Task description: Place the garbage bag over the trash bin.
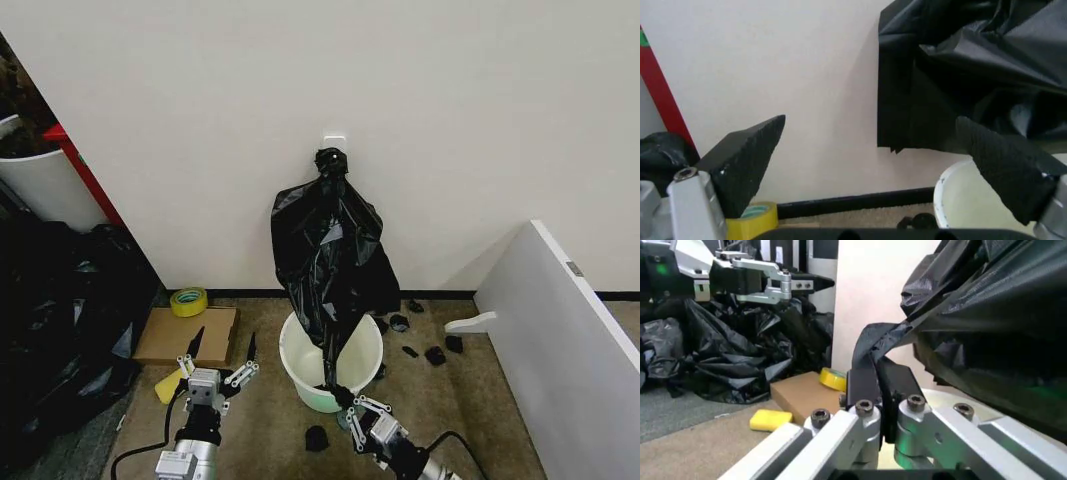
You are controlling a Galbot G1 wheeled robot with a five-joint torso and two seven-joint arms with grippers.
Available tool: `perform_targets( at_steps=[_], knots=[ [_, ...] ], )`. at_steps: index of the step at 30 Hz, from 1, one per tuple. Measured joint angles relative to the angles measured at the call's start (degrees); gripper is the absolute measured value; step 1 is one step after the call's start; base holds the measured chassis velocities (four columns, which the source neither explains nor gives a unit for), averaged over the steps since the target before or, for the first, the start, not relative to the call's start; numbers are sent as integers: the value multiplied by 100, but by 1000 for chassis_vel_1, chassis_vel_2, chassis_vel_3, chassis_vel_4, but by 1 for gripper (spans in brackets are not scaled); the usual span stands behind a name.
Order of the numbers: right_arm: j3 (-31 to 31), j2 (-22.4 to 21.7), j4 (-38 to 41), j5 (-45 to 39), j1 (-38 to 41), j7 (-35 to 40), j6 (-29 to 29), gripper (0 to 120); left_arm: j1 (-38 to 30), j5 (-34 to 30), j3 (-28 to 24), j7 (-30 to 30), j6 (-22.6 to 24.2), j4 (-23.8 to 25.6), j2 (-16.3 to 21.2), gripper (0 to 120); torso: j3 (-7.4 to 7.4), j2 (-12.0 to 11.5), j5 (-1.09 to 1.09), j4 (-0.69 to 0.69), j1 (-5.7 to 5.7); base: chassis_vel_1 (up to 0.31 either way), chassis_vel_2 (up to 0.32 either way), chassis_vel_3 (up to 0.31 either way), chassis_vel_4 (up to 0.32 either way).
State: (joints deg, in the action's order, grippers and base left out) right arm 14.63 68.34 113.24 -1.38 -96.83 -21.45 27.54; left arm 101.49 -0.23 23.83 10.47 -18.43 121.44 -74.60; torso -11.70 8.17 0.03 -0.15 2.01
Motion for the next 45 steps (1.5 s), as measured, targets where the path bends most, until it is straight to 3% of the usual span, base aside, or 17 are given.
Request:
perform_targets(
  at_steps=[12,23,29,36,40,44,45],
  knots=[
    [13,32,-50,176,-10,-100,170,0,10,2,0,1,0,-33,-16,100,0,0,0,0,0,0,0,0,0],
    [-34,83,-10,94,331,269,-4,0,-36,-75,-33,-13,7,-5,18,100,0,0,-1,1,0,0,0,0,0],
    [60,47,37,191,419,488,-63,0,-213,-179,-121,-148,101,148,313,100,0,0,0,0,0,0,0,0,0],
    [81,66,65,377,441,635,-159,0,-584,-385,-250,-329,274,242,1038,100,0,0,0,0,0,0,0,0,0],
    [95,80,86,424,369,666,-213,0,-676,-427,-255,-347,294,241,1248,100,0,0,0,-1,0,0,0,0,0],
    [145,89,105,491,297,708,-216,8,-690,-470,-253,-347,313,231,1247,100,0,0,0,-1,0,0,0,0,0],
    [222,88,156,544,183,762,-227,16,-694,-504,-243,-336,333,201,1166,100,0,0,0,0,0,0,0,0,0]
  ],
)
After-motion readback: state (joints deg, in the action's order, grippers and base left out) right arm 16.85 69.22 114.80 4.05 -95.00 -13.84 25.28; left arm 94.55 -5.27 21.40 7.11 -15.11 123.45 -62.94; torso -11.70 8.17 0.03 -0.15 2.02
